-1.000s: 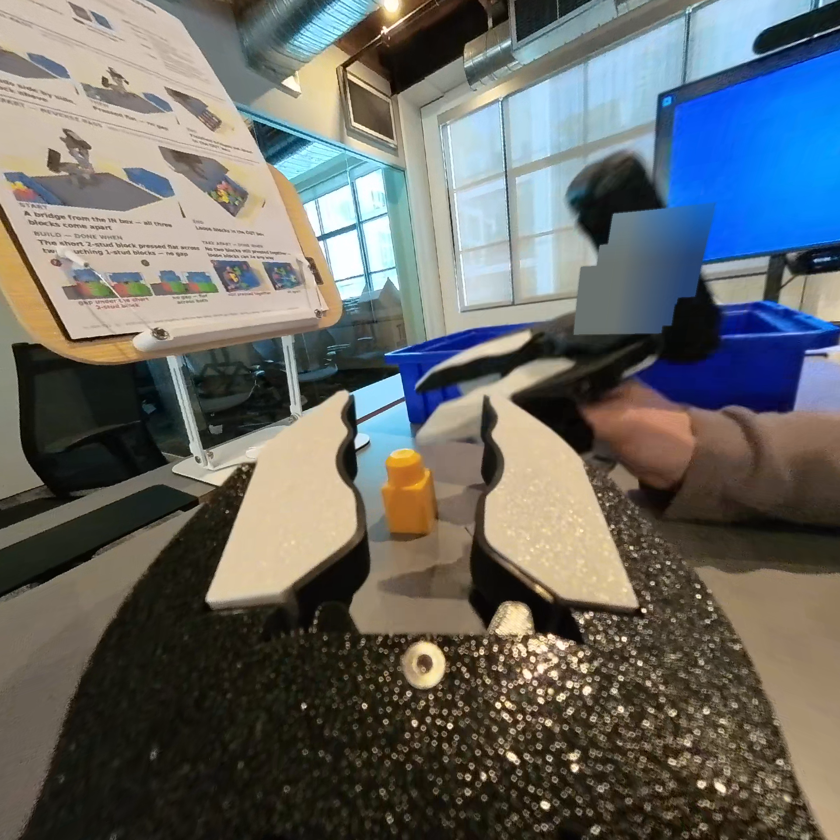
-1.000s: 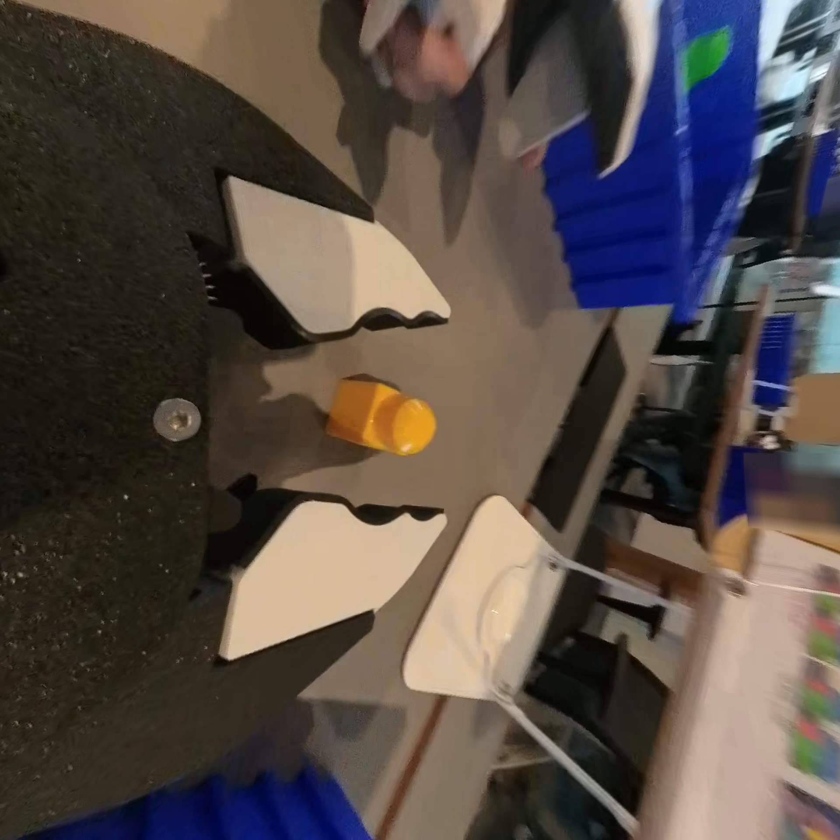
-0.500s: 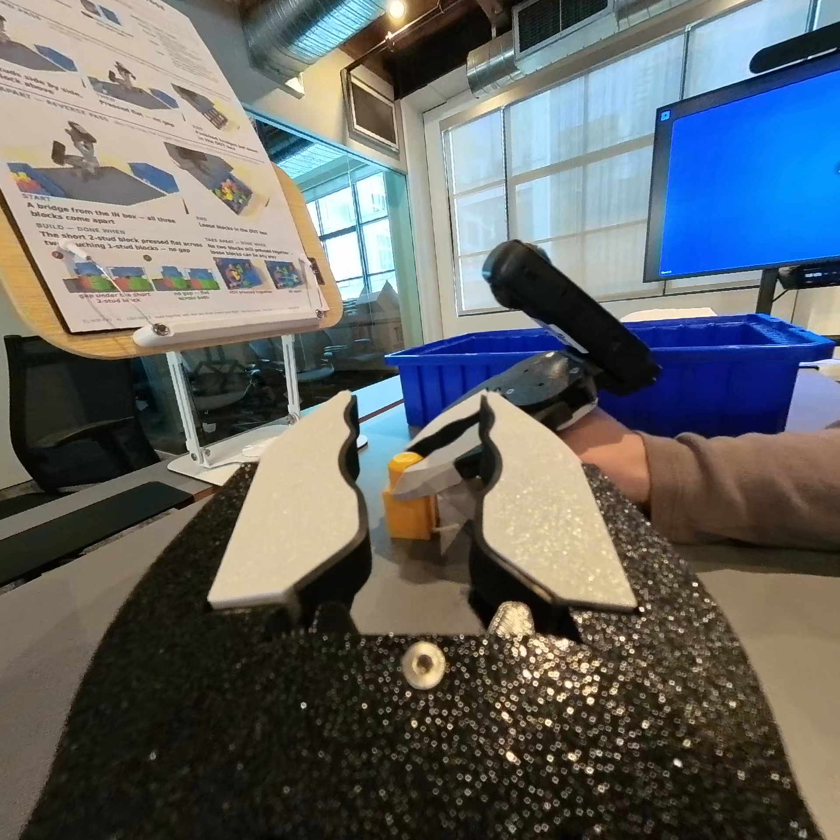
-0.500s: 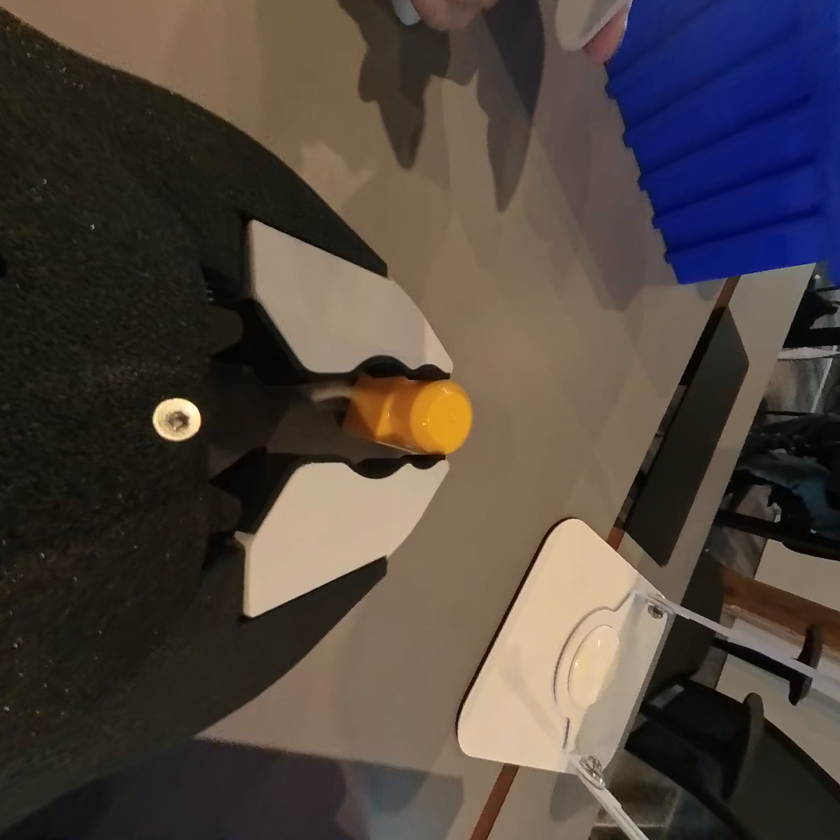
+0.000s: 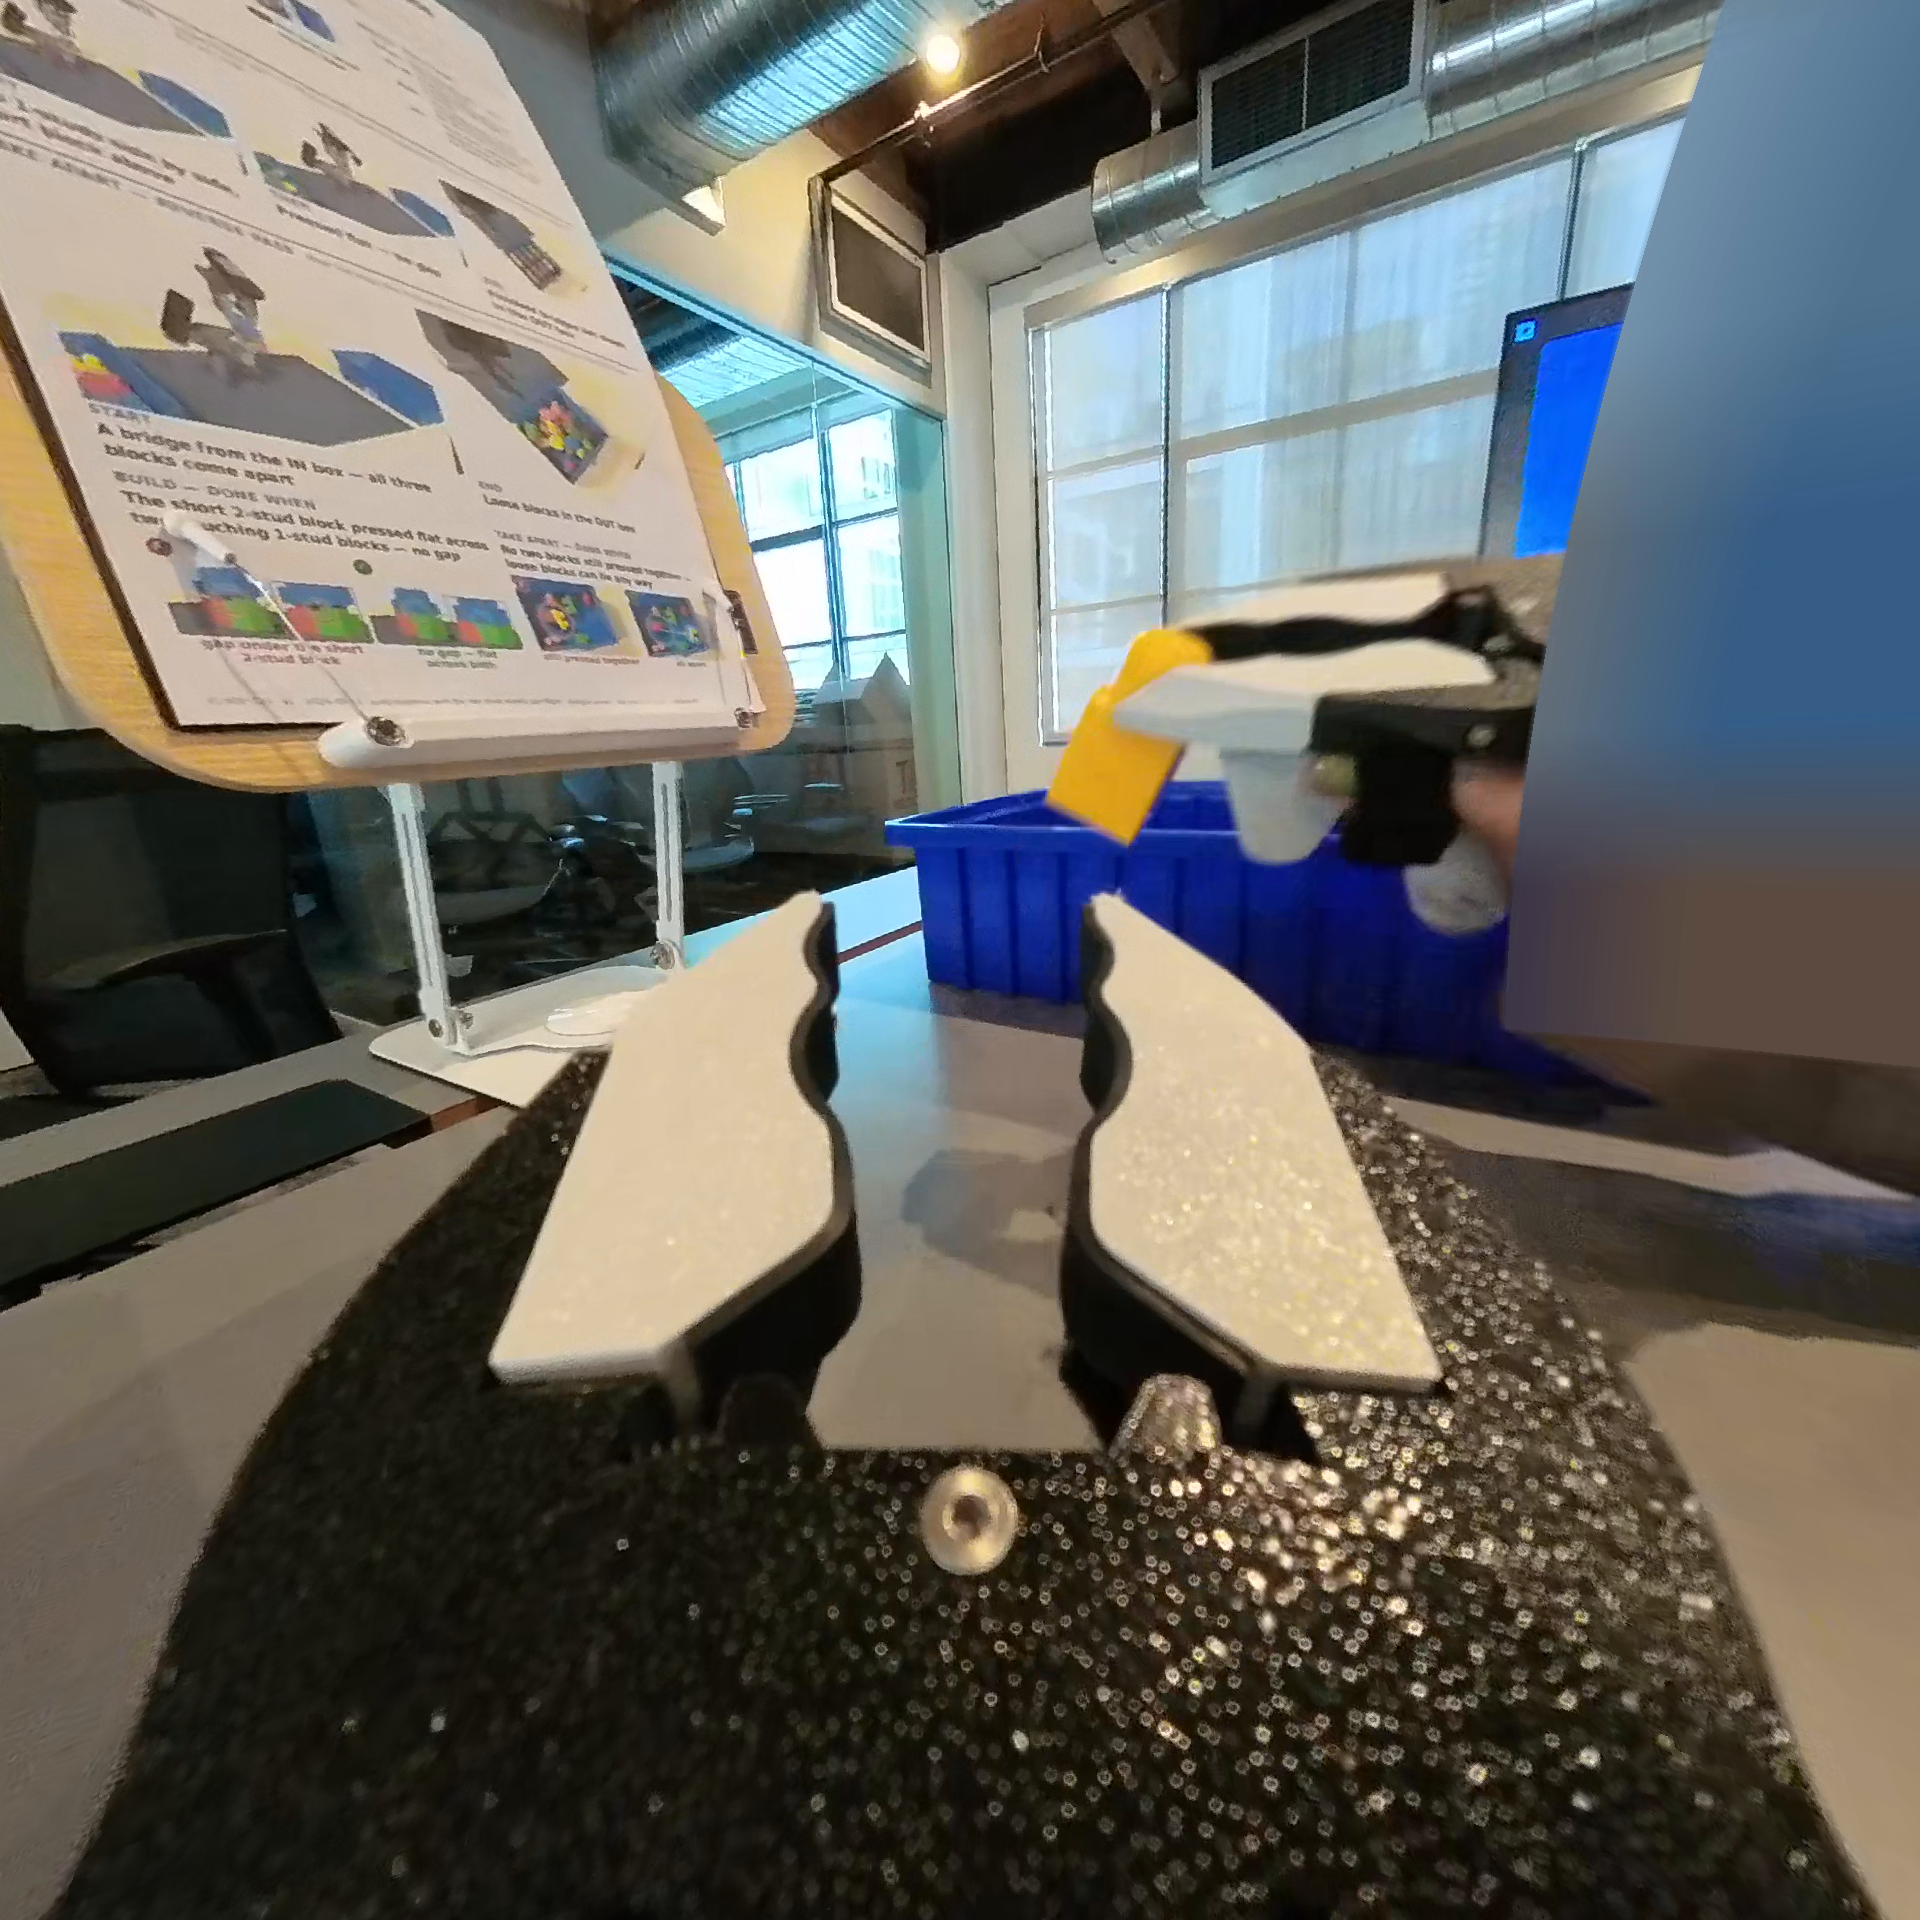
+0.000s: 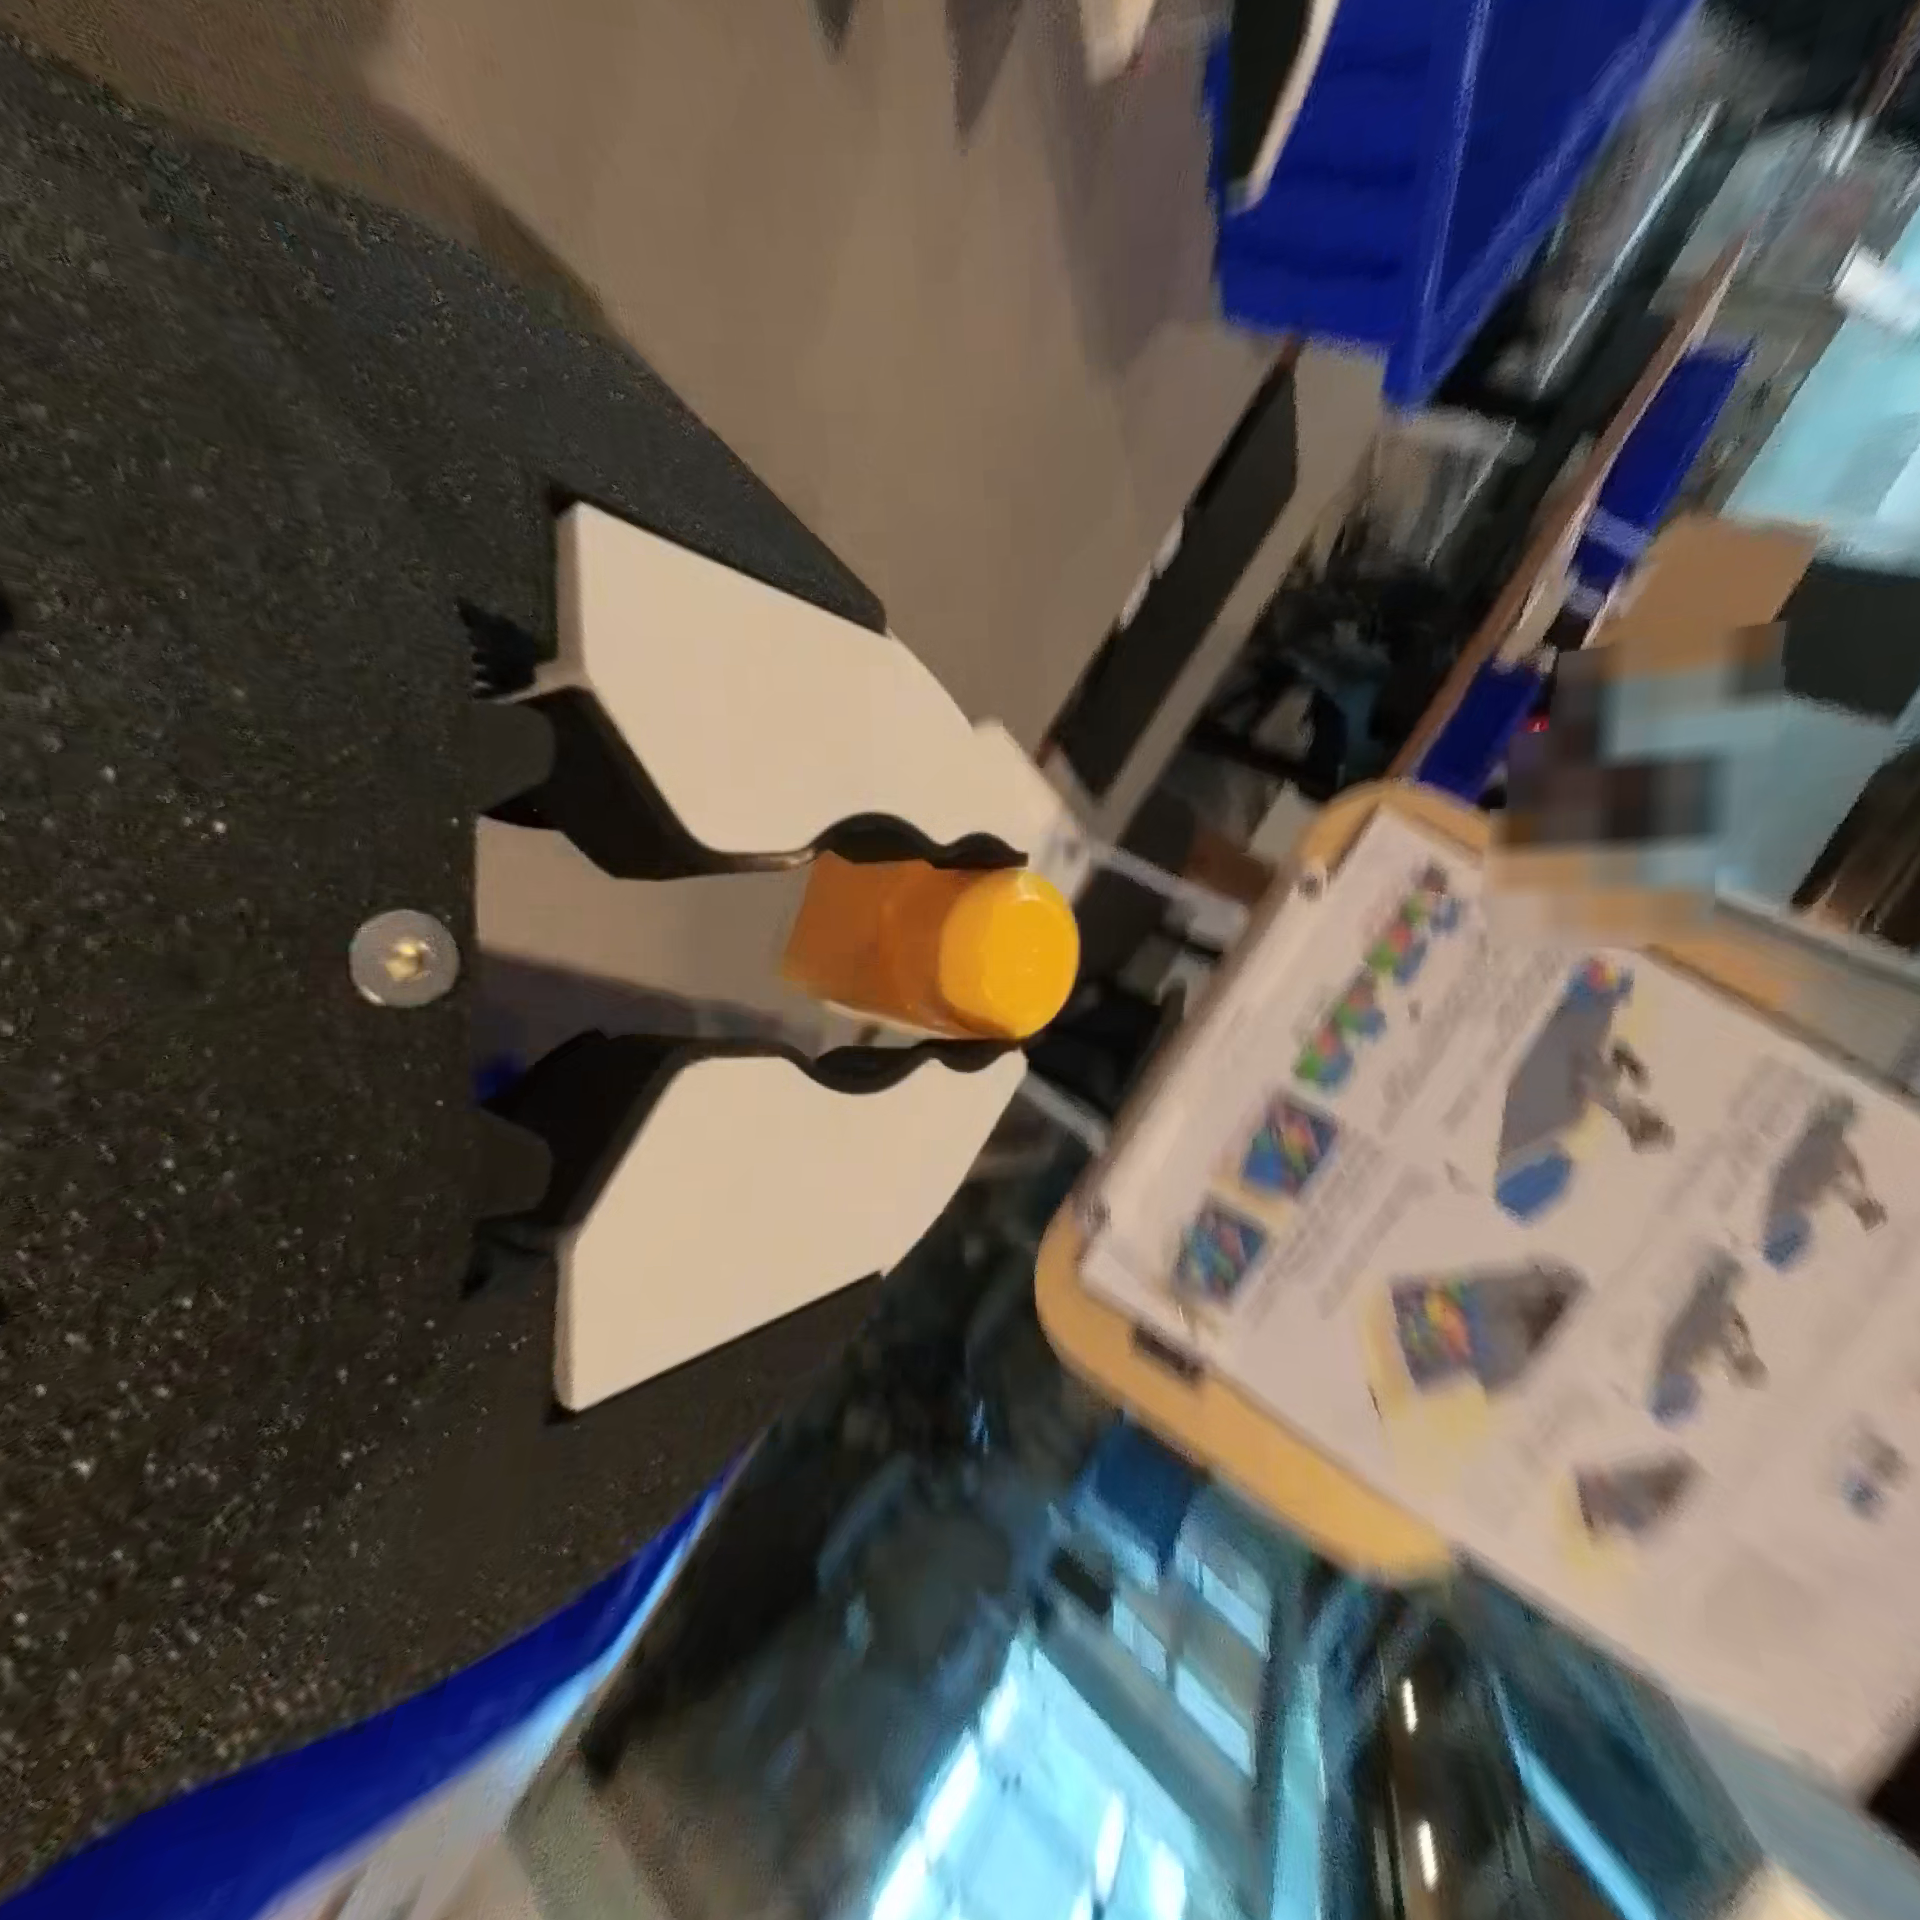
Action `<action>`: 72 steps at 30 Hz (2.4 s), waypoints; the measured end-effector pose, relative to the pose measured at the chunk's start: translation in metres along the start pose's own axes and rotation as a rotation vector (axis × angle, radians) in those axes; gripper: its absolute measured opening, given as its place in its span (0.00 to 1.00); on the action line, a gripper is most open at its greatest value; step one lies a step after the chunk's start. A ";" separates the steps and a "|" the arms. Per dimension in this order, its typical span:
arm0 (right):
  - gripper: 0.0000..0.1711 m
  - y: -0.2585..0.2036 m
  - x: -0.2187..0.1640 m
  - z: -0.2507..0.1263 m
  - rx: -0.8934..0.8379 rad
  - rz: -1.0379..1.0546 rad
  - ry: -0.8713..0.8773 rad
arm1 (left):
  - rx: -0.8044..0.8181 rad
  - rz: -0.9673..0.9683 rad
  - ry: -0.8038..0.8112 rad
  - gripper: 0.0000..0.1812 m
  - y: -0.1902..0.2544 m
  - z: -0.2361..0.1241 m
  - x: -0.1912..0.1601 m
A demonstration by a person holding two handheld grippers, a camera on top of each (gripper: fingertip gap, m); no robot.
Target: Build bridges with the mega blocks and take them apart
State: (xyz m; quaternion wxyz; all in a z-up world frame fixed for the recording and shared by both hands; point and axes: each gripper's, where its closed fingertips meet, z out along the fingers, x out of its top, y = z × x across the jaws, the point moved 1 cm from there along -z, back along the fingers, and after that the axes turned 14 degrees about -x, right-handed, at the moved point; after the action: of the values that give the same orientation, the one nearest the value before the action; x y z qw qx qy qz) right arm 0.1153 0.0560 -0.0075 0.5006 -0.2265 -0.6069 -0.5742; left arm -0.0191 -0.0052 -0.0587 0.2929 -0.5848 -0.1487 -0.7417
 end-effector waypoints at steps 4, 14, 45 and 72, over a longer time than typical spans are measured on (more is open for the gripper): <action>0.18 0.076 -0.011 -0.012 -0.291 -0.115 -0.074 | 0.001 -0.001 0.001 0.23 0.000 0.000 0.000; 0.19 0.141 -0.076 -0.025 -0.451 -0.077 -0.433 | -0.003 -0.013 -0.002 0.22 -0.001 0.001 -0.001; 0.31 -0.327 0.241 0.057 1.277 -0.032 0.119 | 0.043 -0.130 0.055 0.20 -0.017 -0.004 0.001; 0.21 -0.294 0.189 0.110 1.108 -0.011 -0.101 | 0.059 -0.232 0.085 0.21 -0.029 -0.007 -0.001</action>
State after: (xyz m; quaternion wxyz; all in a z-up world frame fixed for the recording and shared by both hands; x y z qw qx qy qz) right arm -0.2477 0.0313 0.0363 0.5122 0.0465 -0.8426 -0.1601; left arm -0.0414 0.0138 -0.0582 0.2282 -0.5227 -0.2249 -0.7900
